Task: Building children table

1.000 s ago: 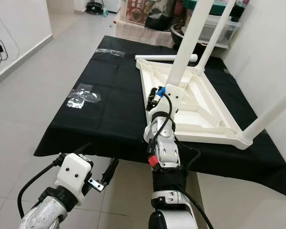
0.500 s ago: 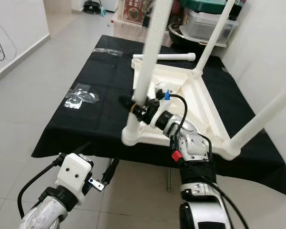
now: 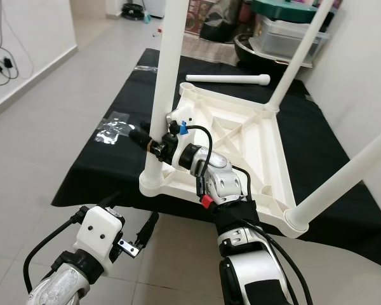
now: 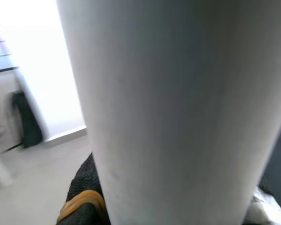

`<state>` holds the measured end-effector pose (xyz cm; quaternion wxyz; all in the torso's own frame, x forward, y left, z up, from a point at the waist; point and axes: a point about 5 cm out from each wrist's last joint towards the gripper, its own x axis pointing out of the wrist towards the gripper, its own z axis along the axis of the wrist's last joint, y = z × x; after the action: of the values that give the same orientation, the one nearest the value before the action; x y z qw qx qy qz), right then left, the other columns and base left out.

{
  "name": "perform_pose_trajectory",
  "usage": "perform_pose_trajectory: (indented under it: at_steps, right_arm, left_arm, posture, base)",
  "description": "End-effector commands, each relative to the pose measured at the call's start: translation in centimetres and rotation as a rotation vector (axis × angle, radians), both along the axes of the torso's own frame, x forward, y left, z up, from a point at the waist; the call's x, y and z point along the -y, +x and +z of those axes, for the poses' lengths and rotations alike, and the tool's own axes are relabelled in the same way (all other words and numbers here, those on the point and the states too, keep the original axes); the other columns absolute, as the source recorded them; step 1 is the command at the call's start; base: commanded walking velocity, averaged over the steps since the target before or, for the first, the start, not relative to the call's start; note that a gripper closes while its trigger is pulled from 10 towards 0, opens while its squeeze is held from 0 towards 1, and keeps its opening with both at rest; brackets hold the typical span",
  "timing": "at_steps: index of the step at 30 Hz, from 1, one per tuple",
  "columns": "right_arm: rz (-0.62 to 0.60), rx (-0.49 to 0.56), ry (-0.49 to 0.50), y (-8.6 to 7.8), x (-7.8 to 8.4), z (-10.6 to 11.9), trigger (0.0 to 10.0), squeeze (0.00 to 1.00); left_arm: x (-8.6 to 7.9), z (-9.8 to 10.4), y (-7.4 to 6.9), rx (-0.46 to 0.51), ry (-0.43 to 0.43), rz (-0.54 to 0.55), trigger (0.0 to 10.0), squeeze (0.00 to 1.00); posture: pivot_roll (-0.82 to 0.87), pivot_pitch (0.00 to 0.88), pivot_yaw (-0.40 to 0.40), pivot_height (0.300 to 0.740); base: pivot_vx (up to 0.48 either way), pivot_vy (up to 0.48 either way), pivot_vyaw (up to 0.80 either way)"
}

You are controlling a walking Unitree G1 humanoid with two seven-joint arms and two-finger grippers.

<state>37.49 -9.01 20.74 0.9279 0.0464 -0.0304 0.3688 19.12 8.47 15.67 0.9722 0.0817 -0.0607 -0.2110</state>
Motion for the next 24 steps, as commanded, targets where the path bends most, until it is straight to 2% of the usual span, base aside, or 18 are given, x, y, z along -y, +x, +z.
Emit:
perform_pose_trajectory:
  at_steps: [1, 2, 3, 4, 6, 8, 9, 10, 11, 14, 15, 16, 17, 18, 19, 22, 23, 24]
  right_arm:
    - [-0.277, -0.073, 0.008, 0.8, 3.1, -0.9, 0.0, 0.00]
    - [-0.368, -0.090, 0.009, 1.0, 3.7, -1.2, 0.0, 0.00]
    - [-0.368, -0.090, 0.009, 1.0, 3.7, -1.2, 0.0, 0.00]
    - [-0.544, -0.158, 0.009, 1.1, 4.8, -1.9, 0.0, 0.00]
    - [-0.856, -0.217, -0.012, 0.4, 6.4, -3.0, 0.0, 0.00]
    - [-1.020, -0.228, -0.009, -0.5, 6.8, -3.3, 0.0, 0.00]
    - [-1.020, -0.228, -0.009, -0.5, 6.8, -3.3, 0.0, 0.00]
    - [-1.108, -0.220, 0.003, -1.5, 6.3, -3.4, 0.0, 0.00]
    - [-1.132, -0.216, 0.009, -1.9, 5.9, -3.4, 0.0, 0.00]
    - [-1.139, -0.214, 0.013, -2.1, 5.6, -3.4, 0.0, 0.00]
    - [-1.121, -0.228, 0.025, -2.2, 4.9, -3.5, 0.0, 0.00]
    - [-1.047, -0.240, 0.075, -2.1, 3.7, -3.5, 10.0, 0.00]
    - [-0.993, -0.247, 0.112, -2.0, 2.9, -3.4, 10.0, 0.00]
    - [-0.946, -0.222, 0.150, -1.9, 2.3, -2.9, 10.0, 0.98]
    - [-0.912, -0.201, 0.174, -1.8, 2.0, -2.6, 10.0, 1.00]
    - [-0.909, -0.163, 0.176, -1.6, 2.2, -2.1, 10.0, 1.00]
    - [-0.900, -0.136, 0.173, -1.2, 2.7, -1.8, 10.0, 0.36]
    - [-0.902, -0.120, 0.169, -1.1, 3.1, -1.6, 10.0, 0.36]
  left_arm:
    - [0.3, 0.1, -0.2, 0.006, 0.007, -0.009, 10.0, 0.00]
    - [0.3, 0.1, -0.2, 0.006, 0.007, -0.009, 10.0, 0.00]
    - [0.3, 0.1, -0.2, 0.006, 0.007, -0.009, 10.0, 0.00]
    - [0.3, 0.1, -0.2, 0.005, 0.005, -0.009, 10.0, 0.00]
    - [0.3, 0.1, -0.2, 0.005, 0.004, -0.011, 10.0, 0.00]
    - [0.4, 0.1, -0.1, 0.005, 0.003, -0.013, 10.0, 0.00]
    - [0.4, 0.1, -0.1, 0.005, 0.003, -0.013, 10.0, 0.00]
    - [0.4, 0.1, -0.1, 0.005, 0.005, -0.015, 10.0, 0.00]
    - [0.4, 0.1, -0.1, 0.006, 0.005, -0.016, 10.0, 0.00]
    - [0.4, 0.1, -0.1, 0.006, 0.006, -0.016, 10.0, 0.00]
    - [0.4, 0.1, -0.1, 0.005, 0.006, -0.014, 10.0, 0.00]
    - [0.3, 0.1, -0.1, 0.003, 0.005, -0.011, 10.0, 0.00]
    - [0.3, 0.1, -0.1, 0.002, 0.003, -0.008, 10.0, 0.00]
    - [0.3, 0.0, -0.1, 0.003, 0.006, -0.009, 10.0, 0.00]
    - [0.3, 0.0, -0.1, 0.003, 0.007, -0.010, 10.0, 0.00]
    - [0.3, 0.0, -0.1, 0.003, 0.009, -0.011, 10.0, 0.00]
    - [0.2, 0.0, -0.1, 0.003, 0.007, -0.009, 10.0, 0.00]
    - [0.2, 0.0, -0.1, 0.002, 0.006, -0.008, 10.0, 0.00]
  posture:
    - [0.13, 0.062, -0.169, 0.740]
    - [0.13, 0.062, -0.169, 0.740]
    - [0.13, 0.062, -0.169, 0.740]
    - [0.12, 0.063, -0.167, 0.740]
    - [0.12, 0.060, -0.164, 0.740]
    - [0.12, 0.059, -0.166, 0.740]
    - [0.12, 0.059, -0.166, 0.740]
    - [0.13, 0.059, -0.166, 0.740]
    - [0.13, 0.058, -0.166, 0.740]
    - [0.13, 0.058, -0.166, 0.740]
    - [0.13, 0.057, -0.168, 0.740]
    - [0.13, 0.058, -0.168, 0.740]
    - [0.13, 0.057, -0.166, 0.740]
    - [0.13, 0.057, -0.166, 0.740]
    - [0.13, 0.057, -0.166, 0.740]
    - [0.13, 0.057, -0.167, 0.740]
    - [0.13, 0.057, -0.167, 0.740]
    - [0.13, 0.057, -0.167, 0.740]
  base:
    - [0.000, 0.000, 0.00]
    - [0.000, 0.000, 0.00]
    - [0.000, 0.000, 0.00]
    - [0.000, 0.000, 0.00]
    - [0.000, 0.000, 0.00]
    - [0.000, 0.000, 0.00]
    - [0.000, 0.000, 0.00]
    - [0.000, 0.000, 0.00]
    - [0.000, 0.000, 0.00]
    - [0.000, 0.000, 0.00]
    - [0.000, 0.000, 0.00]
    - [0.000, 0.000, 0.00]
    - [0.000, 0.000, 0.00]
    - [0.000, 0.000, 0.00]
    - [0.000, 0.000, 0.00]
    - [0.000, 0.000, 0.00]
    - [0.000, 0.000, 0.00]
    - [0.000, 0.000, 0.00]
